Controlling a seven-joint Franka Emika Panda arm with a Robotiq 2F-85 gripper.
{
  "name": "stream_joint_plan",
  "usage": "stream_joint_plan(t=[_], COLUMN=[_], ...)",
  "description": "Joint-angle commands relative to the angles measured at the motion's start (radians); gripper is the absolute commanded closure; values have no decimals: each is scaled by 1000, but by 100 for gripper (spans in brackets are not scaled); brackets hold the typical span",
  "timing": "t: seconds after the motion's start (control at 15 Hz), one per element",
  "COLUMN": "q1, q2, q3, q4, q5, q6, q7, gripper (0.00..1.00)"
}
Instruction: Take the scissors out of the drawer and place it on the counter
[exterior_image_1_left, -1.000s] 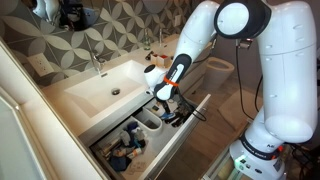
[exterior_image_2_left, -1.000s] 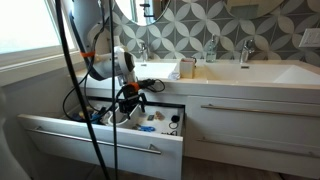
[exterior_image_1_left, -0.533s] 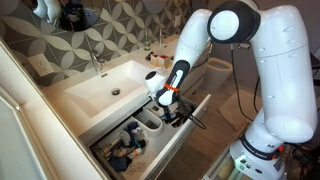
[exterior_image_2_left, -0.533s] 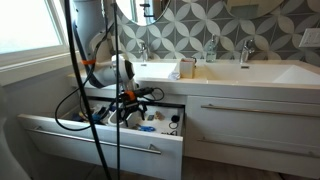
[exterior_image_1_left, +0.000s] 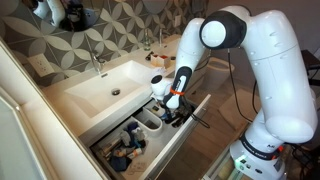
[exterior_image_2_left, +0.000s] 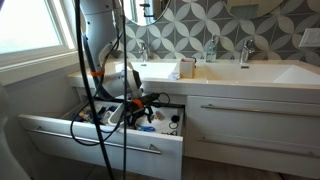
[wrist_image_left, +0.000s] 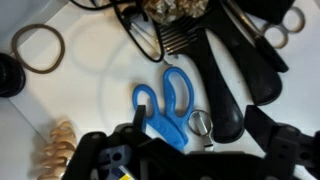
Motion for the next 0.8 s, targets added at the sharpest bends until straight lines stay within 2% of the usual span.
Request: stream_joint_plan(t=[0.0,0.2,0.73], q1=[6,39,15], q2=[10,27,59], q3=[-18,-60,-43], q4=[4,9,34], q5=[-60,-118,-127], q6=[44,99,126], q7=[29,66,38], gripper=[0,0,0])
